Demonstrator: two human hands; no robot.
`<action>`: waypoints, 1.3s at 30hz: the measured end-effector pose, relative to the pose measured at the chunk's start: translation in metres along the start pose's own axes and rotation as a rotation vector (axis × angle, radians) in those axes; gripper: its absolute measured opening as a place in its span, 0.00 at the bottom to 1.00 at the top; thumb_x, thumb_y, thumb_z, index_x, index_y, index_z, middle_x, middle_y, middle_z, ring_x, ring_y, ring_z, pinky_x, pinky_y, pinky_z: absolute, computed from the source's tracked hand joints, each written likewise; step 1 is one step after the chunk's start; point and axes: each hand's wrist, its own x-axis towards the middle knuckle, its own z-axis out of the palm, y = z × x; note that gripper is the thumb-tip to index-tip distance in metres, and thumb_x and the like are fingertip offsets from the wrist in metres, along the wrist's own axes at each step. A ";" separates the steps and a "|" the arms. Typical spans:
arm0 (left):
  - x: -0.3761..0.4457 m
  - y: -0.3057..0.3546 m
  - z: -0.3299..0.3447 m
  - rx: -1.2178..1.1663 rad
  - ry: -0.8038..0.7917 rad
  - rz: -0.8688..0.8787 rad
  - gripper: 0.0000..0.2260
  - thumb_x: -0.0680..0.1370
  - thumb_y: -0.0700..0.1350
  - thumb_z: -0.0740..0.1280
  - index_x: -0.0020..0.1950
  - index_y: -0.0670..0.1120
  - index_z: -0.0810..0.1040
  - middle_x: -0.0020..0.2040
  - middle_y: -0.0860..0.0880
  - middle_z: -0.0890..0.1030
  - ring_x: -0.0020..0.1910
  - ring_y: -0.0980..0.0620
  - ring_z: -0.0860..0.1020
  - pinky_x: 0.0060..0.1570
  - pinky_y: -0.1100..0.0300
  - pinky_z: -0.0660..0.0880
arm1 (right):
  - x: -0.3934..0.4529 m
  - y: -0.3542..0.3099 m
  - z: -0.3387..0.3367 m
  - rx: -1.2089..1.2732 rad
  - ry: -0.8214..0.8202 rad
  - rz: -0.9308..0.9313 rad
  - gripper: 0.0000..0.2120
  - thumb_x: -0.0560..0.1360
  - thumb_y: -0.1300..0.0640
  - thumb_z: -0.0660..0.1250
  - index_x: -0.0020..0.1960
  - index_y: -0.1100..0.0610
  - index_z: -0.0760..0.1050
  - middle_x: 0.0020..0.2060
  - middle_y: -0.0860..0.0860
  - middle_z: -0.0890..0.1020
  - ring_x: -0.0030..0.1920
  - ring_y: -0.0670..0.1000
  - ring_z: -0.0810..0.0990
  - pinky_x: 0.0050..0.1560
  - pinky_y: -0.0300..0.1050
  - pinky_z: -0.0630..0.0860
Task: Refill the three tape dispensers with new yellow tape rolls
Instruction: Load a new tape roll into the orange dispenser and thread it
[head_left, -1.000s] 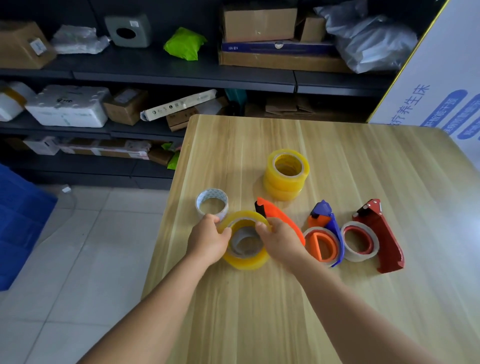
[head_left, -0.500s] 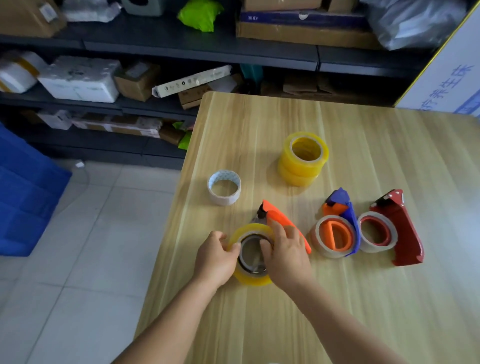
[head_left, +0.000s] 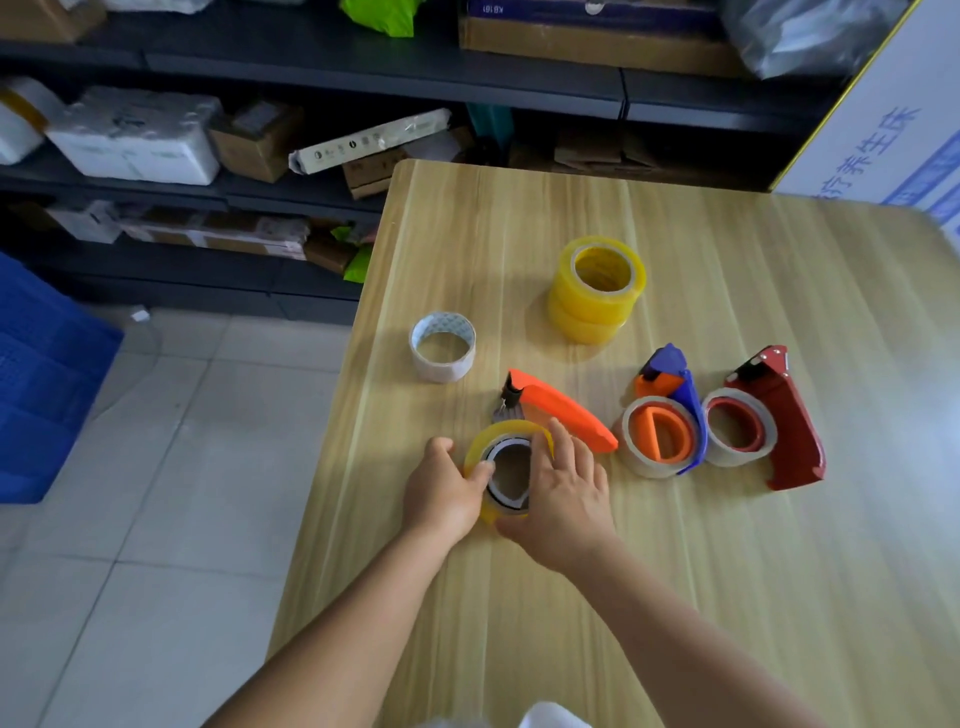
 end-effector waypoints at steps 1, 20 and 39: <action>-0.001 0.000 0.000 -0.007 -0.003 0.002 0.28 0.77 0.55 0.66 0.72 0.46 0.63 0.63 0.45 0.76 0.60 0.44 0.76 0.54 0.55 0.72 | -0.002 -0.005 0.002 -0.003 0.039 -0.019 0.47 0.72 0.40 0.68 0.78 0.56 0.44 0.78 0.54 0.47 0.77 0.57 0.48 0.74 0.51 0.52; 0.004 0.023 -0.028 -0.172 -0.176 0.545 0.16 0.72 0.49 0.73 0.59 0.54 0.78 0.58 0.54 0.75 0.60 0.58 0.73 0.62 0.61 0.69 | -0.012 0.043 -0.032 1.065 -0.005 -0.070 0.24 0.71 0.65 0.68 0.63 0.46 0.73 0.56 0.50 0.81 0.55 0.48 0.79 0.55 0.45 0.76; 0.014 0.041 -0.014 0.080 -0.133 0.357 0.09 0.80 0.45 0.57 0.41 0.47 0.71 0.44 0.49 0.81 0.43 0.46 0.78 0.42 0.56 0.75 | -0.019 0.054 -0.017 1.211 -0.017 0.105 0.21 0.64 0.50 0.73 0.55 0.56 0.78 0.50 0.61 0.83 0.44 0.50 0.81 0.43 0.40 0.77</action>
